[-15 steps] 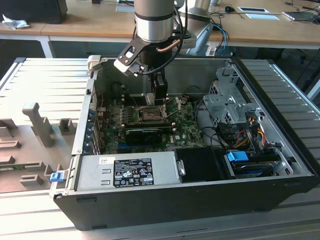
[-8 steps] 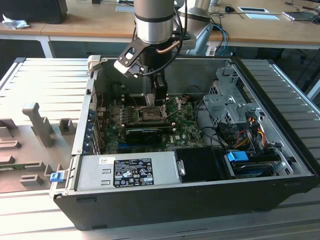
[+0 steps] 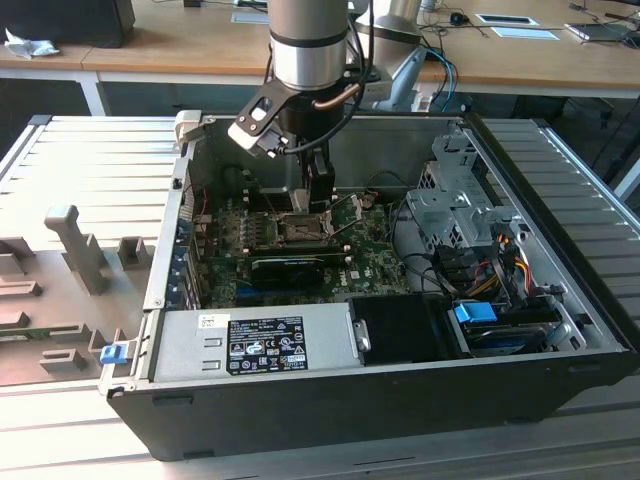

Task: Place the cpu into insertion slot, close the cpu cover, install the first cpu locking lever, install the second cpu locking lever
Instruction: 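Place the cpu into insertion slot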

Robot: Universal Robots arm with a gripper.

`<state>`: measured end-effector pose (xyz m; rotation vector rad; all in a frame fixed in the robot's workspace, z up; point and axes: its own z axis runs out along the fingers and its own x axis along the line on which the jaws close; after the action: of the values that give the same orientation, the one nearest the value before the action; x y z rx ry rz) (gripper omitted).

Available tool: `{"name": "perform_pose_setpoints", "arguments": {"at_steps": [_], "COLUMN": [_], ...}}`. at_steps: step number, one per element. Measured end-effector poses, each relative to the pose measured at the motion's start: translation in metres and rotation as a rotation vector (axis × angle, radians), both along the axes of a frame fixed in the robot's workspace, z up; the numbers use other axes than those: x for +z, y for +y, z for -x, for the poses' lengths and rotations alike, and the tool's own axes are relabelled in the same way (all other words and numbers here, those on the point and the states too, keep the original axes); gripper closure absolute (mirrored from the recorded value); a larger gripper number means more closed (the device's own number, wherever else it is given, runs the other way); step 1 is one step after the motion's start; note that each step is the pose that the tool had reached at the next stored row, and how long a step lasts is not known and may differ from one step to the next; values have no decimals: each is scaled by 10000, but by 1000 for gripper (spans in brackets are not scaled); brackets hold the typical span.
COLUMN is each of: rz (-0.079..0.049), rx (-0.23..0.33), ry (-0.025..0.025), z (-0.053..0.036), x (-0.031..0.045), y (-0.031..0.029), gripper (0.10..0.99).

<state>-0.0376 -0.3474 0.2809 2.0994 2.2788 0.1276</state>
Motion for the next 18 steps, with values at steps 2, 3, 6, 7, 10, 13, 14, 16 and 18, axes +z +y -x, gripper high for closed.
{"name": "perform_pose_setpoints", "arguments": {"at_steps": [2, 3, 6, 7, 10, 13, 14, 16, 18], "rz": [0, 0, 0, -1, 0, -1, 0, -1, -1], "rx": [0, 0, 0, 0, 0, -9, -20, -100, -173], "ry": [0, 0, 0, -1, 0, -1, -1, 0, 0], "z": [0, 0, 0, 0, 0, 1, 0, 0, 1], "x": [-5, -9, -26, -31, -44, -55, -60, -79, -96], "y": [0, 0, 0, 0, 0, 9, 19, 39, 48], "gripper": [557, 557, 557, 557, 557, 557, 557, 557, 557]}}
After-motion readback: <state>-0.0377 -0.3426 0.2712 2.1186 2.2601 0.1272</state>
